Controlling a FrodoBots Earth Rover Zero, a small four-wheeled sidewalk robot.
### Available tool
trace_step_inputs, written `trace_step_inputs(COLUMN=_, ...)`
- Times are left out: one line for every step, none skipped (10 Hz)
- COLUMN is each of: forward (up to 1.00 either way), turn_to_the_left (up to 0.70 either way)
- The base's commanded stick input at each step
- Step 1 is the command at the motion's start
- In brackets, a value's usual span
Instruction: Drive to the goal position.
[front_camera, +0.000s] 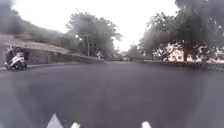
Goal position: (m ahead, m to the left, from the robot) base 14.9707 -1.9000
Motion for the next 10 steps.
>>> trace_step_inputs(forward=0.5, turn_to_the_left=0.0)
trace_step_inputs(forward=0.5, turn_to_the_left=0.0)
trace_step_inputs(forward=0.5, turn_to_the_left=0.0)
trace_step_inputs(forward=0.5, turn_to_the_left=0.0)
trace_step_inputs(forward=0.5, turn_to_the_left=0.0)
trace_step_inputs(forward=0.5, turn_to_the_left=0.0)
trace_step_inputs(forward=0.5, turn_to_the_left=0.0)
trace_step_inputs(forward=0.5, turn_to_the_left=-0.03)
trace_step_inputs(forward=0.5, turn_to_the_left=-0.2)
trace_step_inputs(forward=0.5, turn_to_the_left=-0.37)
